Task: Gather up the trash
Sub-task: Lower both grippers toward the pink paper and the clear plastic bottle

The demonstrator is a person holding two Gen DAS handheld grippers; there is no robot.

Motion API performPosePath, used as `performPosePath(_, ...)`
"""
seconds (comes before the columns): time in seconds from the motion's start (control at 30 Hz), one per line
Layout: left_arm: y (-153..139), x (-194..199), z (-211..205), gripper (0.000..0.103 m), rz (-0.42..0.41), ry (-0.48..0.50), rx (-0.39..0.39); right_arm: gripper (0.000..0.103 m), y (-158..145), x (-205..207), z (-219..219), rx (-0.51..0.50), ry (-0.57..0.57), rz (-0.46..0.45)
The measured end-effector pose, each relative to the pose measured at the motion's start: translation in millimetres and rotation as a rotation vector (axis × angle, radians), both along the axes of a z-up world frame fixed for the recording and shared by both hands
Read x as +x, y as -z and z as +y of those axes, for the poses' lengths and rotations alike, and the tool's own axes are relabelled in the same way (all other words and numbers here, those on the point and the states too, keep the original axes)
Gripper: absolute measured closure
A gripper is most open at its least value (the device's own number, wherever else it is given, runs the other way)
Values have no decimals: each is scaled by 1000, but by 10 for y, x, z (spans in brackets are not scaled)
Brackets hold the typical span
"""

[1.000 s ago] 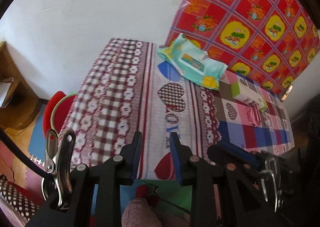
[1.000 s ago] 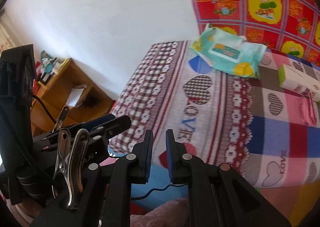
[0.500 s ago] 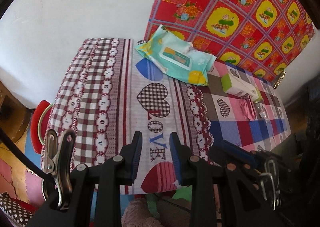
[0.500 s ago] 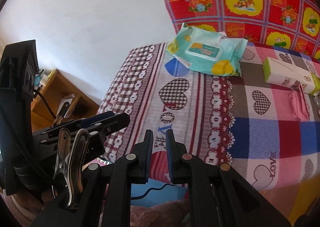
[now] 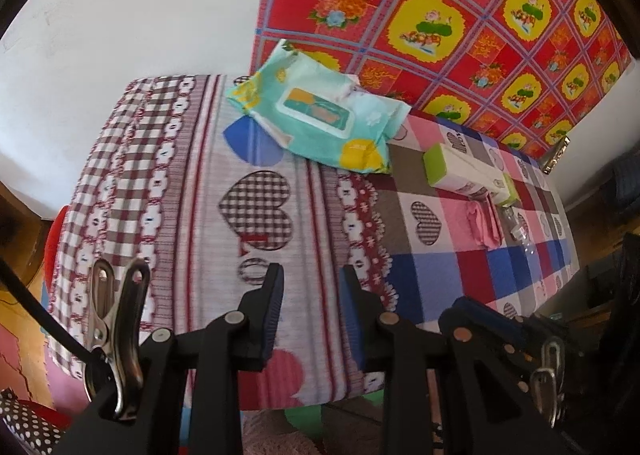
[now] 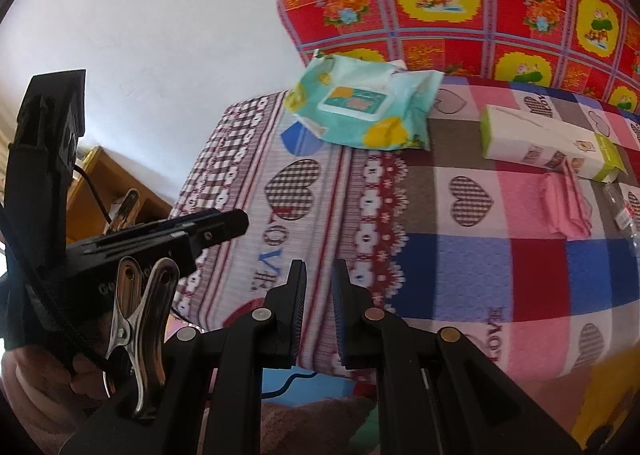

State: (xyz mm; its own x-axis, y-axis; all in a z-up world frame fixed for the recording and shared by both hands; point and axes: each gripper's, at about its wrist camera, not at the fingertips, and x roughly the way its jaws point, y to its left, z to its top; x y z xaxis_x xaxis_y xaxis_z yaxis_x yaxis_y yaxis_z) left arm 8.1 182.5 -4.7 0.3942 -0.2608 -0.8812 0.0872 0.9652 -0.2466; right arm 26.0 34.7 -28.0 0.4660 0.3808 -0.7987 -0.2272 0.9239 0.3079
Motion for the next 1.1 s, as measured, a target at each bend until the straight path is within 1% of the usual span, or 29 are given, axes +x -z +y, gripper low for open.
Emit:
performPosePath(0.17, 96, 18, -376, 74, 22, 9, 0, 89, 33, 34, -391, 0, 11, 10)
performPosePath(0.33, 206, 26, -768, 74, 44, 21, 7, 89, 95, 86, -752, -4, -2, 33)
performPosePath(0.7, 285, 144, -1569, 74, 71, 41, 5, 88, 166, 261, -1570, -16, 19, 54)
performPosePath(0.93, 356, 205, -1999, 74, 86, 47, 9, 88, 253, 328, -2059, -35, 35, 80)
performPosePath(0.97, 367, 214, -2067, 72, 88, 50, 7, 88, 261, 334, -2094, -37, 34, 82)
performPosePath(1.0, 371, 218, -2109, 69, 86, 54, 5, 88, 273, 345, -2151, -39, 33, 84)
performPosePath(1.1, 378, 234, -2288, 66, 69, 63, 5, 87, 305, 378, -2296, -45, 27, 92)
